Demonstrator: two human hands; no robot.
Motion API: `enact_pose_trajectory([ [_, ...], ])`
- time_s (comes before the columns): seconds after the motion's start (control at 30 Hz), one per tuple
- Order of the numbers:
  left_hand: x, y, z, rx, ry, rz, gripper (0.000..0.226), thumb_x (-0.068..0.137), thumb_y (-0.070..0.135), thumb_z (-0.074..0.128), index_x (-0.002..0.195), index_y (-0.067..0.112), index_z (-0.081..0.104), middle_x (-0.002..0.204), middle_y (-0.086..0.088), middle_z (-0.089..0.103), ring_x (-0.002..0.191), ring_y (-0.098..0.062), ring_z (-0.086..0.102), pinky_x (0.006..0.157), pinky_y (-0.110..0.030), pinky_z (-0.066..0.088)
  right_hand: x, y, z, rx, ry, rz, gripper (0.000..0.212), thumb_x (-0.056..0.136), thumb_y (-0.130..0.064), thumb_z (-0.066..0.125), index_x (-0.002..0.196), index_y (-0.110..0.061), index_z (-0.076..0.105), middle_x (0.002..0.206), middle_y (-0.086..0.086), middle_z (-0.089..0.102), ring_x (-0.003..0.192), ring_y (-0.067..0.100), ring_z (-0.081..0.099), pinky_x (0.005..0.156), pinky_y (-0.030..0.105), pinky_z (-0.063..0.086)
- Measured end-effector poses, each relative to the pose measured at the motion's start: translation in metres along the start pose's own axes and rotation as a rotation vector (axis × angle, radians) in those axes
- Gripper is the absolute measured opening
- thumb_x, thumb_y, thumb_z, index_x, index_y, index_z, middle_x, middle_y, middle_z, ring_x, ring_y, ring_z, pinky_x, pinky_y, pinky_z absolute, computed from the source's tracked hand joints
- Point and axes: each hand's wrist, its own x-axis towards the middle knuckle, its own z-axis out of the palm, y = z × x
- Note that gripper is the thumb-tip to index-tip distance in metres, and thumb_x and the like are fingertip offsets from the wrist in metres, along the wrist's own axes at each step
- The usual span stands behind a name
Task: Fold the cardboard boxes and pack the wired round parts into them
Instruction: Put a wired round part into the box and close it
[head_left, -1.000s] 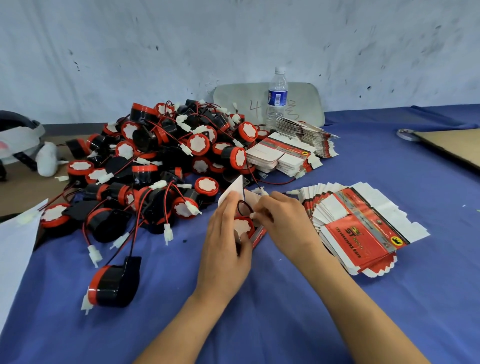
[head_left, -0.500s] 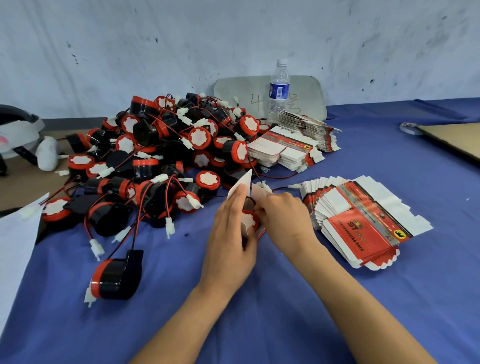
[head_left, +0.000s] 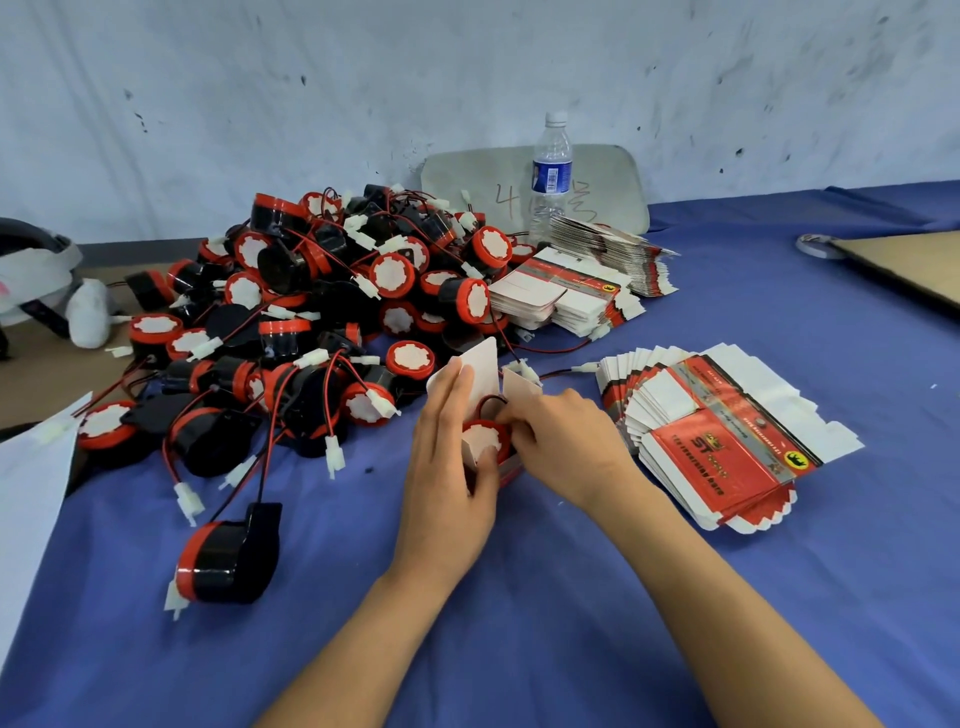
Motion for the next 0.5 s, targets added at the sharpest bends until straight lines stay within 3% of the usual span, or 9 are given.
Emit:
enact_pose_trajectory([
  [0.07, 0.0, -0.002, 0.0, -0.005, 0.003, -0.007, 0.075, 0.09, -0.006, 0.056, 0.15, 0.023, 0.024, 0.158, 0.016, 0.017, 0.141, -0.017, 0.031, 0.099, -0.006, 0.032, -0.004, 0.002, -0.004, 0.049, 0.086, -0.026, 0.033, 0.093, -0.017, 0.041, 0.109, -0.03, 0.067, 0.093, 0.001, 0.069, 0.084, 0.027, 0.059, 0.061, 0.033, 0.046],
  [0.13, -0.001, -0.002, 0.0, -0.014, -0.01, -0.004, 0.076, 0.09, -0.006, 0.057, 0.151, 0.026, 0.024, 0.159, 0.015, 0.017, 0.139, -0.025, 0.035, 0.098, -0.008, 0.035, -0.005, 0.002, -0.006, 0.11, 0.183, -0.088, 0.035, 0.092, -0.013, 0.044, 0.111, -0.029, 0.068, 0.11, -0.007, 0.069, 0.096, 0.023, 0.062, 0.066, 0.031, 0.048],
  [0.2, 0.0, -0.001, 0.0, -0.018, -0.027, -0.011, 0.08, 0.089, -0.005, 0.056, 0.149, 0.035, 0.022, 0.157, 0.023, 0.015, 0.125, -0.041, 0.046, 0.092, -0.014, 0.042, -0.005, -0.001, -0.004, 0.087, 0.169, -0.129, 0.04, 0.092, -0.014, 0.043, 0.123, -0.03, 0.061, 0.133, -0.017, 0.056, 0.108, 0.019, 0.059, 0.069, 0.03, 0.047],
  [0.23, 0.0, -0.001, 0.0, -0.021, -0.023, -0.004, 0.081, 0.088, -0.007, 0.056, 0.149, 0.034, 0.022, 0.157, 0.022, 0.016, 0.126, -0.04, 0.045, 0.091, -0.01, 0.041, -0.005, -0.002, -0.001, 0.061, 0.129, -0.123, 0.041, 0.093, -0.017, 0.041, 0.128, -0.032, 0.057, 0.139, -0.021, 0.049, 0.109, 0.019, 0.059, 0.07, 0.031, 0.047],
  [0.3, 0.001, -0.001, -0.001, -0.031, -0.018, -0.003, 0.081, 0.085, -0.011, 0.056, 0.149, 0.026, 0.024, 0.157, 0.016, 0.019, 0.141, -0.018, 0.033, 0.092, -0.003, 0.034, -0.005, -0.002, 0.005, 0.036, 0.064, -0.097, 0.041, 0.095, -0.023, 0.036, 0.133, -0.033, 0.051, 0.144, -0.023, 0.041, 0.103, 0.023, 0.06, 0.07, 0.032, 0.048],
  [0.37, 0.003, -0.002, -0.001, -0.034, -0.028, -0.005, 0.079, 0.083, -0.013, 0.056, 0.149, 0.019, 0.026, 0.156, 0.01, 0.022, 0.143, 0.001, 0.021, 0.097, -0.001, 0.029, -0.004, -0.001, 0.009, 0.037, 0.05, -0.094, 0.042, 0.096, -0.025, 0.034, 0.135, -0.032, 0.048, 0.143, -0.021, 0.039, 0.096, 0.025, 0.06, 0.066, 0.032, 0.046],
  [0.5, 0.003, -0.002, -0.001, -0.033, -0.048, -0.007, 0.073, 0.084, -0.012, 0.056, 0.147, 0.015, 0.03, 0.157, 0.0, 0.026, 0.141, 0.008, 0.018, 0.101, -0.002, 0.025, -0.001, -0.003, 0.01, 0.004, 0.063, -0.08, 0.038, 0.096, -0.028, 0.032, 0.13, -0.029, 0.05, 0.132, -0.015, 0.047, 0.087, 0.026, 0.059, 0.061, 0.033, 0.044],
])
